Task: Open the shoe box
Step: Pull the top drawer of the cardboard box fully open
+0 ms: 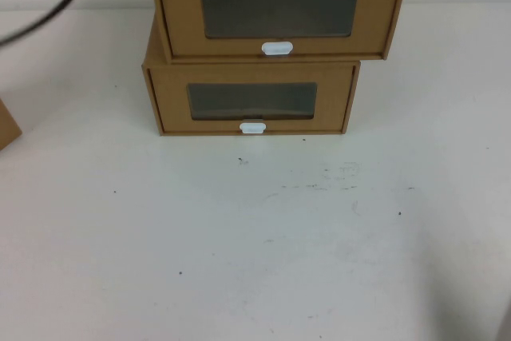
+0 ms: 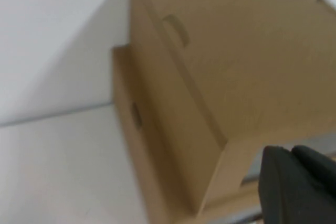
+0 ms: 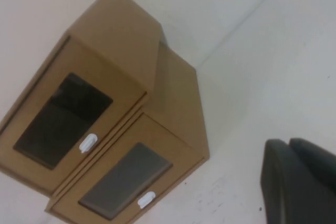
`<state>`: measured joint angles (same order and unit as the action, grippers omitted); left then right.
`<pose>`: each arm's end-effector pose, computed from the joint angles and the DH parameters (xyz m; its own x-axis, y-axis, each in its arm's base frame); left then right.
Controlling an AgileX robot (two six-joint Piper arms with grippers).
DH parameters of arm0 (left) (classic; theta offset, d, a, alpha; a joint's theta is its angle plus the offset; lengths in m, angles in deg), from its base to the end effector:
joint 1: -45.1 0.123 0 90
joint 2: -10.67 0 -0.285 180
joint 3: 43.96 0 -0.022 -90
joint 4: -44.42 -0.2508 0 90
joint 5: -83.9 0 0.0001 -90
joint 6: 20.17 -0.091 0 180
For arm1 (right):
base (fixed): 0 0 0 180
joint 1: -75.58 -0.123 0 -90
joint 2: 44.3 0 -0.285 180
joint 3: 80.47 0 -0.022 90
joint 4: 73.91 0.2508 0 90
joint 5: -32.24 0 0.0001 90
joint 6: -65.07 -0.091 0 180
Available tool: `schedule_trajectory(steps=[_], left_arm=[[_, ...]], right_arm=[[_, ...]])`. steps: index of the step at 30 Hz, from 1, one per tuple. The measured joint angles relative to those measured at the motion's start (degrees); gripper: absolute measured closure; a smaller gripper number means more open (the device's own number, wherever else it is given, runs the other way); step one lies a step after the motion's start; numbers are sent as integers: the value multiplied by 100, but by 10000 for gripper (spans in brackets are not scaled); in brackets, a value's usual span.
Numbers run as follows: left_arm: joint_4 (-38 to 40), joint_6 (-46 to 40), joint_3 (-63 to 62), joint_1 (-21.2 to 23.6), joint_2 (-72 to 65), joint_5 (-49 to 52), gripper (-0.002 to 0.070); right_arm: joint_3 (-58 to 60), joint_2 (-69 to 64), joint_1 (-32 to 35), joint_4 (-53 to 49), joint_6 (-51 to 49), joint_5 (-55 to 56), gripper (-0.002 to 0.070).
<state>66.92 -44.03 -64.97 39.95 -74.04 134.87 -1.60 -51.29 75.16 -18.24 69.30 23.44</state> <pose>0.2656 -0.0511 0.5044 -0.3175 0.1826 -0.9305 0.4157 0.9088 0.0364 0.0558 0.0120 0.1963 -0.1133 0.7715 -0.6261 -0.0723 0.6221 0.7796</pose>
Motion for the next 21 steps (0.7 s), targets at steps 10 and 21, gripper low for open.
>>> schedule_trajectory(steps=[10, 21], left_arm=[[1547, -395, -3153, 0, -2686, 541, 680], [1716, -907, -4080, -712, -4482, 571, 680]], right_arm=[[-38, -115, 0, 42, 494, -193, 694], [-500, -1539, 0, -20, 1360, -529, 694]])
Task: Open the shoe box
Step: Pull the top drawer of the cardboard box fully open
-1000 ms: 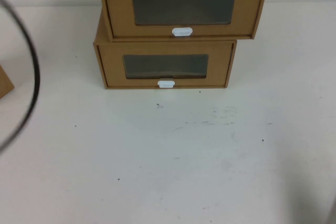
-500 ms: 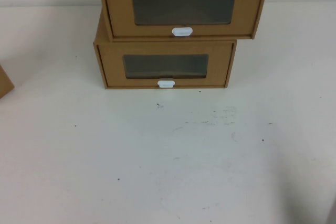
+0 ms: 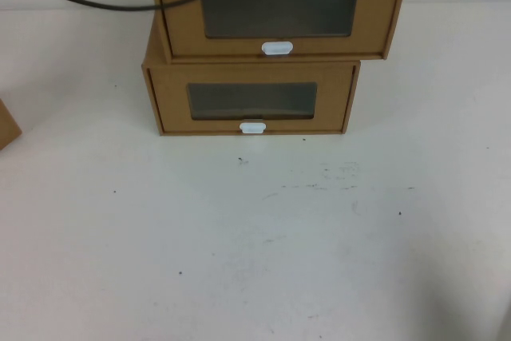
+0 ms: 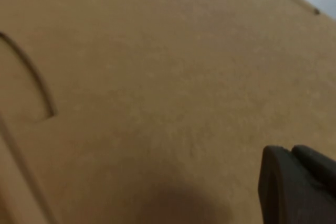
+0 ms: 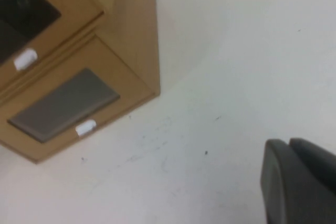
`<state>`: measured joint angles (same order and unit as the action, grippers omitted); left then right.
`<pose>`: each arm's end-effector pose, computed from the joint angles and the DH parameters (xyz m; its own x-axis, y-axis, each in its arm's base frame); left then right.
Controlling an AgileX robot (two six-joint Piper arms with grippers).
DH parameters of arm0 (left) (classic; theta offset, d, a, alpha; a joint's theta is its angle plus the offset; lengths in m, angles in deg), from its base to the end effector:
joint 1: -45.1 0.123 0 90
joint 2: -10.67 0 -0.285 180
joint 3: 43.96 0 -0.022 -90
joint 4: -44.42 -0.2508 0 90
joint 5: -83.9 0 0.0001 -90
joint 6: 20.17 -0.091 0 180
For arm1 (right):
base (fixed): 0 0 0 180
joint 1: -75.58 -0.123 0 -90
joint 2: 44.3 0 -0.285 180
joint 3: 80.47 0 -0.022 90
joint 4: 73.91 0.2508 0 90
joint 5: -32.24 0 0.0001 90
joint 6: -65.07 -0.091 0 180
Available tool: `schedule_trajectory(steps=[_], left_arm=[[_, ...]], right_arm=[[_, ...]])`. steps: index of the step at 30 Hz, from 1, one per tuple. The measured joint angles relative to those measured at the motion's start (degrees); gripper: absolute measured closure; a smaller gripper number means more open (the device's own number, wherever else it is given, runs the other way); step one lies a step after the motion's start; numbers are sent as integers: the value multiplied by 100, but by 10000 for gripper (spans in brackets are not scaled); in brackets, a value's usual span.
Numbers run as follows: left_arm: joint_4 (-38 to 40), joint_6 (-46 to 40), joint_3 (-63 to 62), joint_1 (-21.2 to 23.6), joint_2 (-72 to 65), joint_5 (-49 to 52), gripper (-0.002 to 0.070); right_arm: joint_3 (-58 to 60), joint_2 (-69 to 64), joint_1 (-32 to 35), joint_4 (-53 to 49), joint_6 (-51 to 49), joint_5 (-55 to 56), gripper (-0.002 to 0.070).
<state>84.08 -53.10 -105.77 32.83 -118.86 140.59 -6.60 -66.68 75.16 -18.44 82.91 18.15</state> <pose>0.4524 -0.1481 0.4230 -0.3478 0.2029 -0.9153 0.7019 0.7036 -0.1108 0.0744 0.0189 0.2039 -0.3191 0.5846 -0.7459 -0.0128 0.7843 0.6202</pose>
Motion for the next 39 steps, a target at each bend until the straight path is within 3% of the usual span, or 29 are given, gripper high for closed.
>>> schedule_trajectory(steps=[9, 17, 23, 34, 39], left_arm=[[-25, -196, -28, -83, -351, -622, 680], [-64, -232, -78, -60, -447, -658, 680], [132, -199, -124, 79, -512, -541, 680], [323, -190, -146, 256, -552, -325, 680], [464, -190, -178, 266, -640, -327, 680]], right_arm=[[-436, -1208, 0, 74, 677, -251, 694], [-450, -1695, 0, 892, 770, -249, 694], [-571, -1904, 0, 1075, 1910, -774, 694], [-2422, -3719, -13, 1028, 3776, -2302, 694], [-3245, -4350, -579, 334, 3847, -2217, 694]])
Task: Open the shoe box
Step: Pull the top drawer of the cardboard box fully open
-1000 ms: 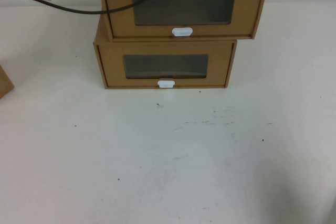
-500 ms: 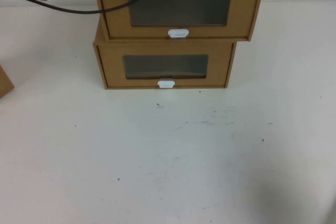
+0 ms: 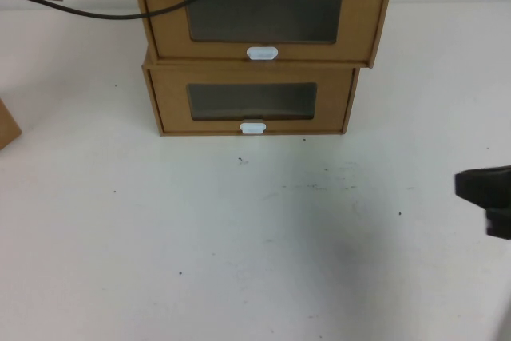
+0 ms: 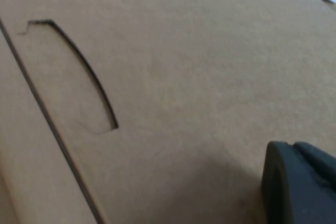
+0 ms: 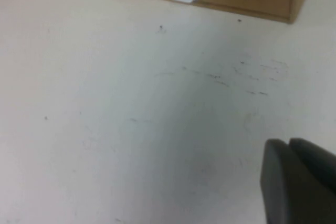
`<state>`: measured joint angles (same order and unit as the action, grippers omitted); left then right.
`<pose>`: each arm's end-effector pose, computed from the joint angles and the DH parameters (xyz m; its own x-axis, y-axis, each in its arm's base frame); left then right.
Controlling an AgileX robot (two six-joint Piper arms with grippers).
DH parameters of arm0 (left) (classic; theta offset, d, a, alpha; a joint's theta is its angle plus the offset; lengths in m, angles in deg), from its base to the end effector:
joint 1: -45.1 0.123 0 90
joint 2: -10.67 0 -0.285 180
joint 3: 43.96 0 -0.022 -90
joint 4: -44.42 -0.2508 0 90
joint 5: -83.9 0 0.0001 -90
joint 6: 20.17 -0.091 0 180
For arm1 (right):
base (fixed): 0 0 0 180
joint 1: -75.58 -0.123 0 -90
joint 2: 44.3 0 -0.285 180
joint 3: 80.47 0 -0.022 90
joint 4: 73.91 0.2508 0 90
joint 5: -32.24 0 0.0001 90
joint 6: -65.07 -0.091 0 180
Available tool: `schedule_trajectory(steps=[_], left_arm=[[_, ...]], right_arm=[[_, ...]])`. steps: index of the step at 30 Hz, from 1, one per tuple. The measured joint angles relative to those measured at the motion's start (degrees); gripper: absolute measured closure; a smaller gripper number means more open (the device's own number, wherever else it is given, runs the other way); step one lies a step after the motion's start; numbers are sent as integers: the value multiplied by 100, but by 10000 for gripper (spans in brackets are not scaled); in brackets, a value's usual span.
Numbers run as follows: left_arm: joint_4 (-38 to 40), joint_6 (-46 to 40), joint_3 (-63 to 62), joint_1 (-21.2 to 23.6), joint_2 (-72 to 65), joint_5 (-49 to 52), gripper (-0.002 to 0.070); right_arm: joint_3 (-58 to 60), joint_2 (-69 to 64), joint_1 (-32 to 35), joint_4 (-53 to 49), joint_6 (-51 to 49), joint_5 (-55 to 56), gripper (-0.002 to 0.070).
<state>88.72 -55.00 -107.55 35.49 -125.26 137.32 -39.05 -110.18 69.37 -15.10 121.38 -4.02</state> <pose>0.4889 -0.1346 0.3848 -0.3840 0.1331 -0.9137 0.6673 0.7240 -0.1750 0.1851 0.0665 0.2811 -0.5851 -0.1122 -0.8032 -0.5227 0.8094 0.2677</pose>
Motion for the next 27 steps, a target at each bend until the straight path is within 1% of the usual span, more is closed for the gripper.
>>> schedule_trajectory(steps=[4, 6, 8, 10, 12, 15, 17, 20, 24, 27], left_arm=[[158, 0, -12, 11, -45, -23, 680], [188, -23, -12, 11, -49, -36, 680], [202, -36, -12, 21, -58, -39, 680], [205, -48, -12, 21, -58, -39, 680], [214, -60, -12, 21, -58, -39, 680], [228, -60, -12, 21, -58, -39, 680], [288, -85, -12, 33, -70, -39, 680], [392, -130, -12, 42, -82, -39, 680], [430, -168, -12, 46, -92, -39, 680], [430, -168, -12, 46, -92, -39, 680]], right_arm=[[-351, -335, -814, -902, -676, 554, 694], [-415, -498, -1236, -1215, -1334, 981, 694], [-429, -709, -1583, -1160, -2096, 1485, 694], [-429, -932, -1832, -662, -2646, 1989, 694], [-439, -1190, -2032, 311, -2905, 2497, 694], [-474, -1549, -2211, 2342, -3064, 3021, 694], [-474, -1832, -2225, 3359, -3113, 3048, 694], [-488, -2305, -2229, 3876, -3149, 2741, 694], [-688, -2935, -2238, 3994, -3037, 1962, 694], [-1063, -3212, -2241, 4008, -2603, 1596, 694]])
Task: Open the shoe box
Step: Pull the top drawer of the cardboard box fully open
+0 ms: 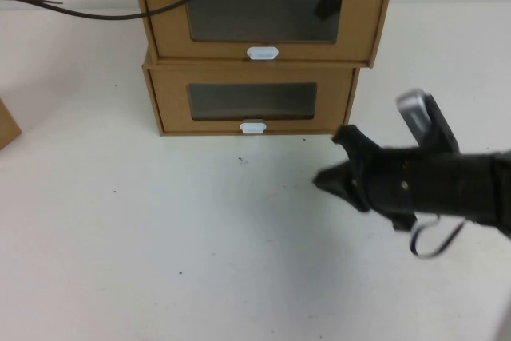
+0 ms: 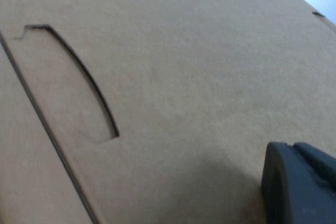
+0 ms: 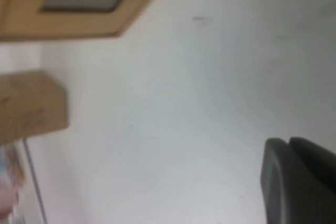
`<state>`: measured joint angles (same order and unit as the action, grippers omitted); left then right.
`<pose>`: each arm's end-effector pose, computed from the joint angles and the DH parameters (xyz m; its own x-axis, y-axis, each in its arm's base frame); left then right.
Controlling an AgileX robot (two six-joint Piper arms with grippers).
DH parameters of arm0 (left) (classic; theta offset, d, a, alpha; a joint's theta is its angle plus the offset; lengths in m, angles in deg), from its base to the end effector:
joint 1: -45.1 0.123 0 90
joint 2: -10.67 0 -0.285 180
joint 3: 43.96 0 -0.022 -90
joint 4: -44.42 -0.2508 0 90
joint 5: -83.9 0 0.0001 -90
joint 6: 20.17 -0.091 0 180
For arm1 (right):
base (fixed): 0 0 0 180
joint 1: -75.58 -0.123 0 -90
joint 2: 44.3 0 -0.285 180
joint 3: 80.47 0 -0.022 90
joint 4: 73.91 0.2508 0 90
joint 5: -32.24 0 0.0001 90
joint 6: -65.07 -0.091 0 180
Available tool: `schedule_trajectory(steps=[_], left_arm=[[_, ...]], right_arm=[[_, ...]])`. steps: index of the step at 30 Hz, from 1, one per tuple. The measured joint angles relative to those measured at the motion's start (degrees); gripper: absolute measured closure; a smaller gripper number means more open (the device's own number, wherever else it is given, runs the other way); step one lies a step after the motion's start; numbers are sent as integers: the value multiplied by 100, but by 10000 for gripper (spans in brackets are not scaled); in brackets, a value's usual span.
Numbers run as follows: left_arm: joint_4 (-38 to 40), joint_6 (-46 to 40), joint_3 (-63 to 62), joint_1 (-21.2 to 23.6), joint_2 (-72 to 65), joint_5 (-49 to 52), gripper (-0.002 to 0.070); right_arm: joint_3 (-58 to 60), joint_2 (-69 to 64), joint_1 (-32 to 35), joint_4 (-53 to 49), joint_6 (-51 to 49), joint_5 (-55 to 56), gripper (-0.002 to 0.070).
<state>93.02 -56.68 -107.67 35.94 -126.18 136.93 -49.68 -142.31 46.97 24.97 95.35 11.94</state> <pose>0.4927 -0.1347 0.3815 -0.3825 0.0929 -0.9193 0.6813 0.7004 -0.2127 0.2646 0.1800 0.2156 -0.8307 0.5471 -0.1031 0.2299 0.5058 0.8315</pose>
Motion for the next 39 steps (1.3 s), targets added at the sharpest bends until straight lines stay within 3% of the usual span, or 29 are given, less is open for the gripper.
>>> schedule_trajectory(steps=[3, 14, 16, 18, 21, 26, 29, 32, 35, 39], left_arm=[[23, -9, 0, 0, 0, 0, 680], [36, -83, 0, 0, -4, 0, 680], [36, -83, 0, 0, -4, 0, 680], [36, -107, 0, 0, -4, 0, 680], [36, -128, 0, 0, -4, 0, 680], [36, -141, 0, 0, -4, 0, 680], [36, -141, 0, 0, -4, 0, 680], [36, -145, 0, 0, -4, 0, 680], [36, -145, 0, 0, -4, -10, 680], [36, -145, 0, 0, -4, -12, 680]], right_arm=[[-504, -66, 0, 0, 927, -251, 694], [-2345, 256, -36, -83, 5869, -1737, 694], [-2460, 444, -171, -697, 6188, -1282, 694], [-2501, 607, -454, -2087, 5996, -499, 694], [-2501, 652, -918, -4398, 5034, 284, 694], [-2501, 652, -1208, -7188, 2958, 338, 694], [-2501, 652, -1208, -9795, 925, -444, 694], [-2501, 652, -1221, -11964, -1725, -1343, 694], [-2476, 711, -1111, -12732, -4401, -1408, 694], [-2046, 955, -897, -12868, -7024, 419, 694]])
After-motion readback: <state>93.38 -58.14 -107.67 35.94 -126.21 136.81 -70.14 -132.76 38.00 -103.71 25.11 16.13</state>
